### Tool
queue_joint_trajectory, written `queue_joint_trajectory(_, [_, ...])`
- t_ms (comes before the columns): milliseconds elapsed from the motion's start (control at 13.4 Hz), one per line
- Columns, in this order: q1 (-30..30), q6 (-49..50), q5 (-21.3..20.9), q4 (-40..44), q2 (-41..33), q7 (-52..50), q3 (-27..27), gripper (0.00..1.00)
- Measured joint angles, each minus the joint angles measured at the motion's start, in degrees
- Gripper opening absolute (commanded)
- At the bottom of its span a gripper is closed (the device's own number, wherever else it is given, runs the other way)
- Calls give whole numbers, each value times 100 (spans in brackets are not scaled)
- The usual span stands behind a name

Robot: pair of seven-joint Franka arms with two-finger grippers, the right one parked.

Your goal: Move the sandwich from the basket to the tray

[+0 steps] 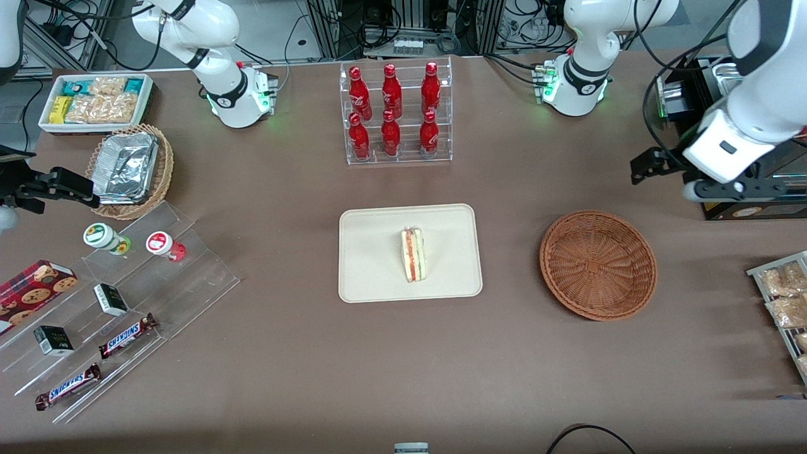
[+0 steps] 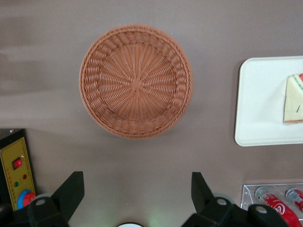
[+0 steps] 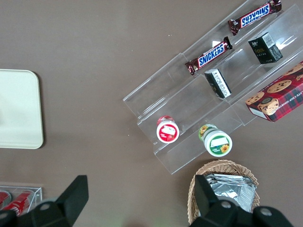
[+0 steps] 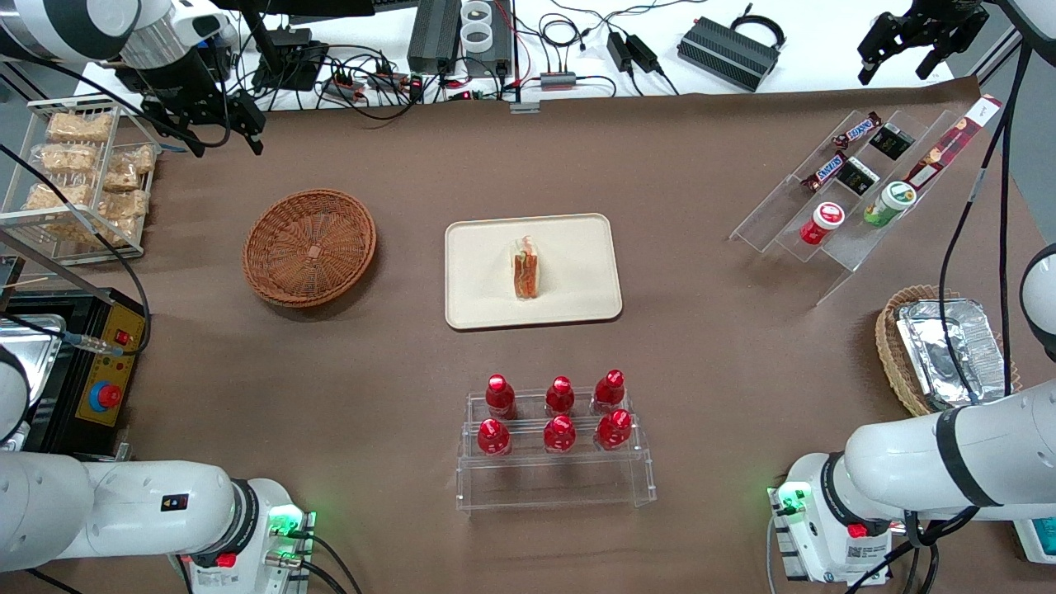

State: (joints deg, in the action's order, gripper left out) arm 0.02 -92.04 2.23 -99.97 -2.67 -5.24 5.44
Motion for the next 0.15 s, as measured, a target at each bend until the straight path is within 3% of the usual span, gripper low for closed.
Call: queue_joint_trajectory(149, [17, 221, -1, 462, 311, 12, -3, 100])
